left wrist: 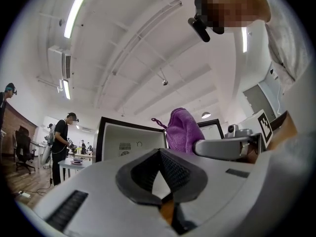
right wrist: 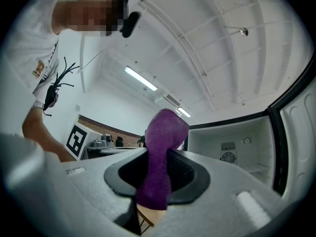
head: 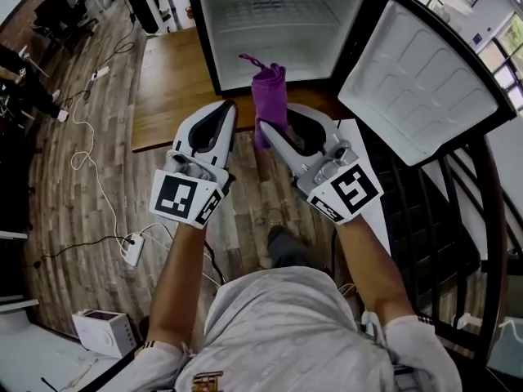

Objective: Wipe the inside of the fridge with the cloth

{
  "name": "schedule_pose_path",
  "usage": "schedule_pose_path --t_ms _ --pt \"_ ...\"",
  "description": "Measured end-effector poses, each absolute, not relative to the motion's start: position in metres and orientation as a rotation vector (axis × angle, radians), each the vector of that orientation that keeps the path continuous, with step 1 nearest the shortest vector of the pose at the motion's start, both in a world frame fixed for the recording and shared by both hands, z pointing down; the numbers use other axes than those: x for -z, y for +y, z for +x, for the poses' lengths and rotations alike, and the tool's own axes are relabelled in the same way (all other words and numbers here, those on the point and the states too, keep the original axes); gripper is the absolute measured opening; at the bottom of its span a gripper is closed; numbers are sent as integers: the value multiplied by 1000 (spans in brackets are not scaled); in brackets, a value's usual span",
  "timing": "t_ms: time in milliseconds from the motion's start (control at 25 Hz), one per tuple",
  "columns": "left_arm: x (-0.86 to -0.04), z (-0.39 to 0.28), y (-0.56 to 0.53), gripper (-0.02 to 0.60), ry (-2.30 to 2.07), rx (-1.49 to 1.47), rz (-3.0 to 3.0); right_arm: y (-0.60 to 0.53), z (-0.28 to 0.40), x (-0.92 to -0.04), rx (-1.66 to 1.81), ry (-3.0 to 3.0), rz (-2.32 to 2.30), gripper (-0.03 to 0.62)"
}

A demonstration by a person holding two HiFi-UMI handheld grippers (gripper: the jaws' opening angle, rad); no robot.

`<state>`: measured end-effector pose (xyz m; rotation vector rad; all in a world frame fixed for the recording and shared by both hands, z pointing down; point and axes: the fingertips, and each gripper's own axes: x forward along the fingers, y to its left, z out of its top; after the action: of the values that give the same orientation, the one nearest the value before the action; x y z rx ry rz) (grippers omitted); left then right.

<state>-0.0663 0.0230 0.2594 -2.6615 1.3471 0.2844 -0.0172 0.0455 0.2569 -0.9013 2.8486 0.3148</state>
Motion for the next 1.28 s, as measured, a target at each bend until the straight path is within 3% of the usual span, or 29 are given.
schedule_pose_path --t_ms 600,1280 --pt "-286 -59 -104 0 1443 -190 -2606 -88 -16 -287 -220 2927 -798 106" --pt "-340 -73 -170 0 1510 -132 -2650 -184 -48 -371 65 3246 -975 107"
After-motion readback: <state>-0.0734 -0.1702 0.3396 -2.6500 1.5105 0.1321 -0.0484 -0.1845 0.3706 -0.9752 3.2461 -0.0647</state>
